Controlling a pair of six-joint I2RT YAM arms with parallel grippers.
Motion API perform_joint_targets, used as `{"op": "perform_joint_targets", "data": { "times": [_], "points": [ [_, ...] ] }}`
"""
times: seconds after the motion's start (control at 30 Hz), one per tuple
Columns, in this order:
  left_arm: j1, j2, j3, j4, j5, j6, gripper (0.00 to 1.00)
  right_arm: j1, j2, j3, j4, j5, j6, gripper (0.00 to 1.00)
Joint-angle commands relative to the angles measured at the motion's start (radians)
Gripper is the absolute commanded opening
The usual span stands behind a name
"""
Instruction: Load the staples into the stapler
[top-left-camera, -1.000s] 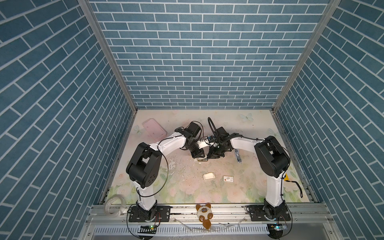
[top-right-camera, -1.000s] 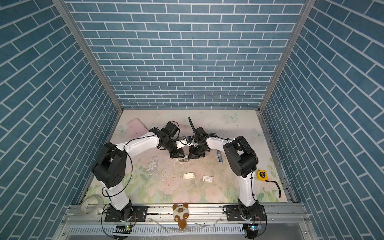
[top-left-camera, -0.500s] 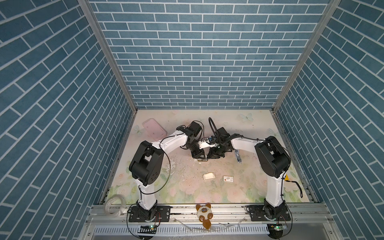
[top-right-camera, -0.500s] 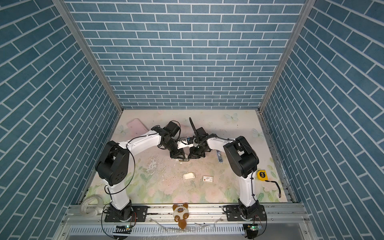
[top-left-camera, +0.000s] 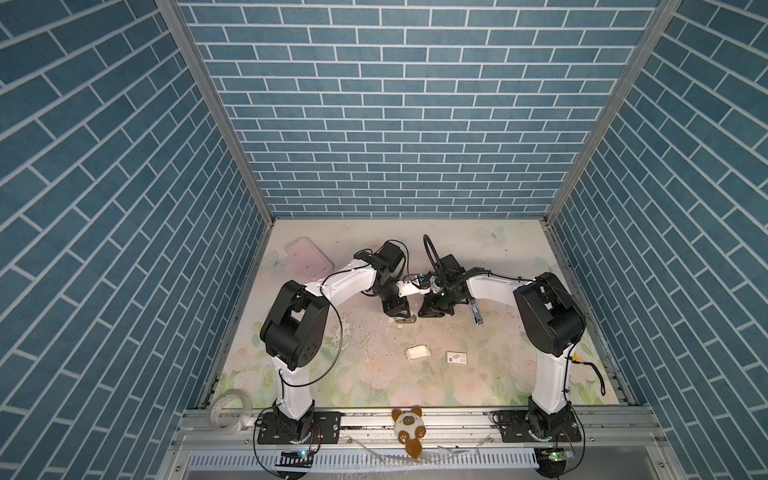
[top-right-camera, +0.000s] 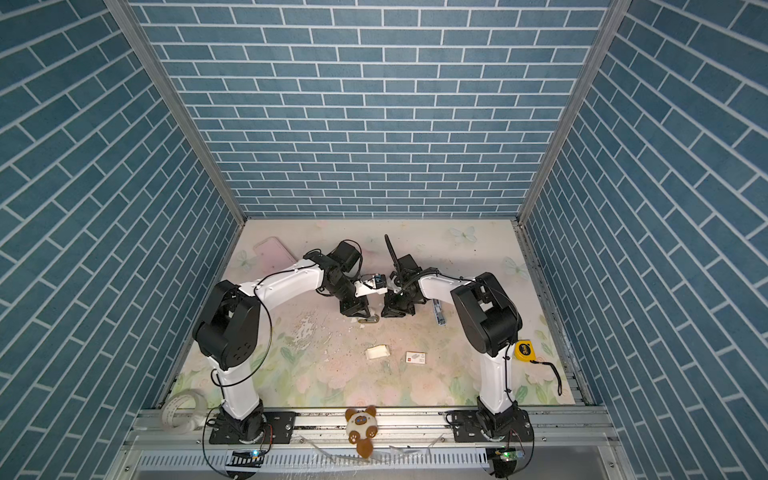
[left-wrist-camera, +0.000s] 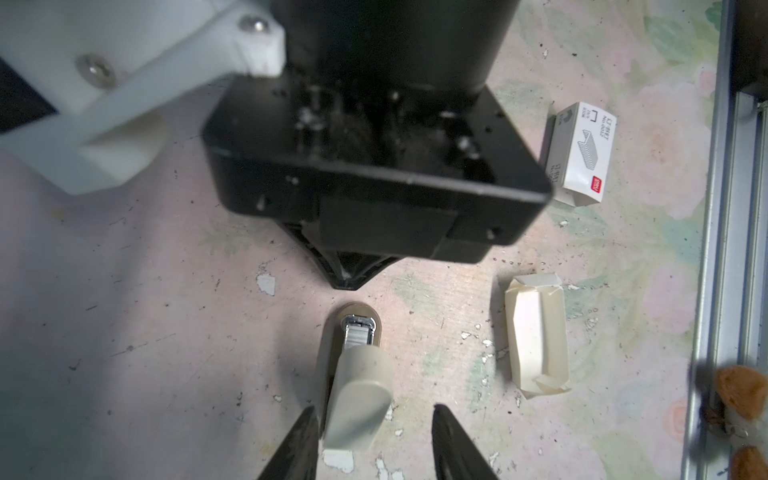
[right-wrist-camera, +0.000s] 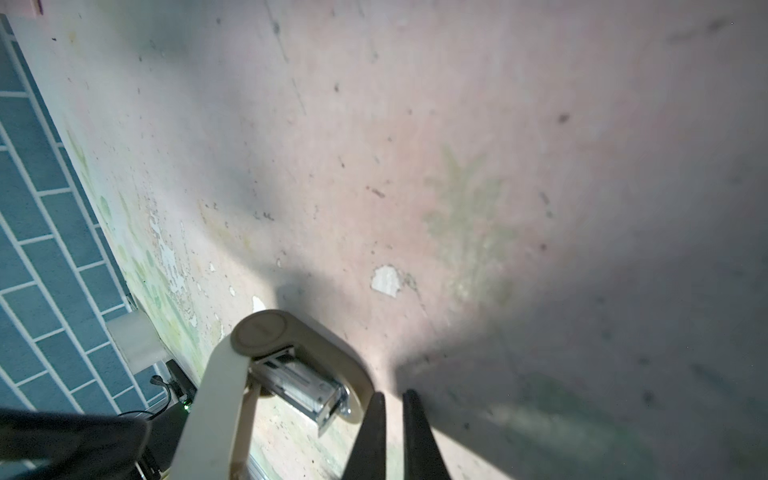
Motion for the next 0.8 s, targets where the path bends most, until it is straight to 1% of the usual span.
{"op": "perform_joint_targets", "data": {
  "times": [0.0, 0.27, 0.43, 0.53, 0.77],
  "points": [
    [-0.005, 0.032, 0.04, -0.044, -0.013, 0.04, 0.47, -0.014, -0.05, -0.021, -0.036, 0.019, 0.007, 0.12],
    [-0.007, 0.061, 0.056, -0.074, -0.02, 0.078, 0.48, -0.03, -0.113, -0.038, -0.068, 0.028, 0.002, 0.12],
    [-0.011, 0.064, 0.054, -0.071, -0.019, 0.082, 0.46, -0.05, -0.173, -0.055, -0.102, 0.052, -0.007, 0.12],
    [-0.014, 0.067, 0.055, -0.065, -0.023, 0.082, 0.43, -0.063, -0.211, -0.069, -0.113, 0.06, -0.007, 0.12],
    [-0.017, 0.078, 0.054, -0.046, -0.039, 0.083, 0.44, -0.083, -0.286, -0.095, -0.154, 0.084, -0.012, 0.12]
  ]
}}
